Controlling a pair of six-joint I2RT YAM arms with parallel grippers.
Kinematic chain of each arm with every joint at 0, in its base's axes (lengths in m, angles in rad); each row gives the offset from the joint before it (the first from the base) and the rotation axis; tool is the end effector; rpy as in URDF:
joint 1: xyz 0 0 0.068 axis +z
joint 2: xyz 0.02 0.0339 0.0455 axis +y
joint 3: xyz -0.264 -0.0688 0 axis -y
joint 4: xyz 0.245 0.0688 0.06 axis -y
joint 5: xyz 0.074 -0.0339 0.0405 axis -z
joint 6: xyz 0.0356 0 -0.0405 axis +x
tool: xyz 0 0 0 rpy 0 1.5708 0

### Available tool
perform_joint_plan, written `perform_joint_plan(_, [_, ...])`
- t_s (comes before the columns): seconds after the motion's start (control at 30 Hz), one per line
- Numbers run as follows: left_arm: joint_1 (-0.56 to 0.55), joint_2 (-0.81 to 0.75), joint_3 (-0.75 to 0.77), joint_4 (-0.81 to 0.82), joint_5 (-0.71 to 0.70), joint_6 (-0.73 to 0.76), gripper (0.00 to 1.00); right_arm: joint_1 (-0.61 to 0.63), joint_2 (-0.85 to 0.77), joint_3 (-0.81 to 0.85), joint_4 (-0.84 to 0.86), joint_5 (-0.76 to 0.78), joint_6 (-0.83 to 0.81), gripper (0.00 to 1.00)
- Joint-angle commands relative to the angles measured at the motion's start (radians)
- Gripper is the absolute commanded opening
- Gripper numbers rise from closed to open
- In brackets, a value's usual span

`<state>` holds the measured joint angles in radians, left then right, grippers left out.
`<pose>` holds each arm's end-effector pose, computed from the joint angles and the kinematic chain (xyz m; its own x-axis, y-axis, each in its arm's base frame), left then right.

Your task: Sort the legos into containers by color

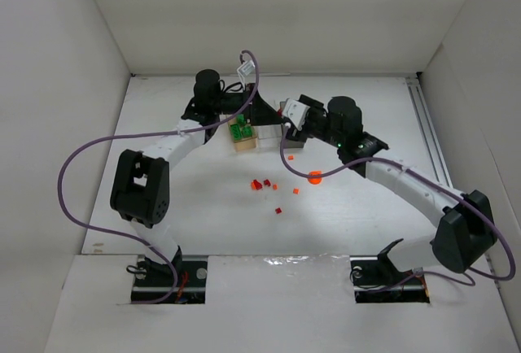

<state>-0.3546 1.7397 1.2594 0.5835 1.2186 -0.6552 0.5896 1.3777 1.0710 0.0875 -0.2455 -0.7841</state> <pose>0.3590 -0.1686 0.3226 -0.5299 -0.0280 -0.8476 0.8481 -0.0223 -0.5294 0.2669 0.1890 0.3322 0.3922 -0.5618 -0.7284 -0.6491 0.3921 -0.6519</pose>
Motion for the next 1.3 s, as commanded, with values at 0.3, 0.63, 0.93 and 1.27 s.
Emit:
perform_joint_plan(0.3, [-0.032, -0.002, 0.043, 0.036, -0.036, 0.017, 0.68, 0.018, -0.011, 0.070, 0.057, -0.021, 0.037, 0.11])
perform_joint_plan(0.63, [-0.032, 0.018, 0.066, 0.036, -0.067, 0.028, 0.53, 0.050, -0.031, 0.061, 0.066, -0.002, 0.066, 0.11])
perform_joint_plan(0.93, [-0.041, 0.018, 0.048, 0.036, -0.057, 0.028, 0.14, 0.068, -0.031, 0.070, 0.075, 0.043, 0.075, 0.12])
perform_joint_plan(1.27, [0.023, 0.030, 0.038, 0.036, 0.120, 0.077, 0.00, -0.097, -0.133, 0.103, -0.090, -0.275, 0.048, 1.00])
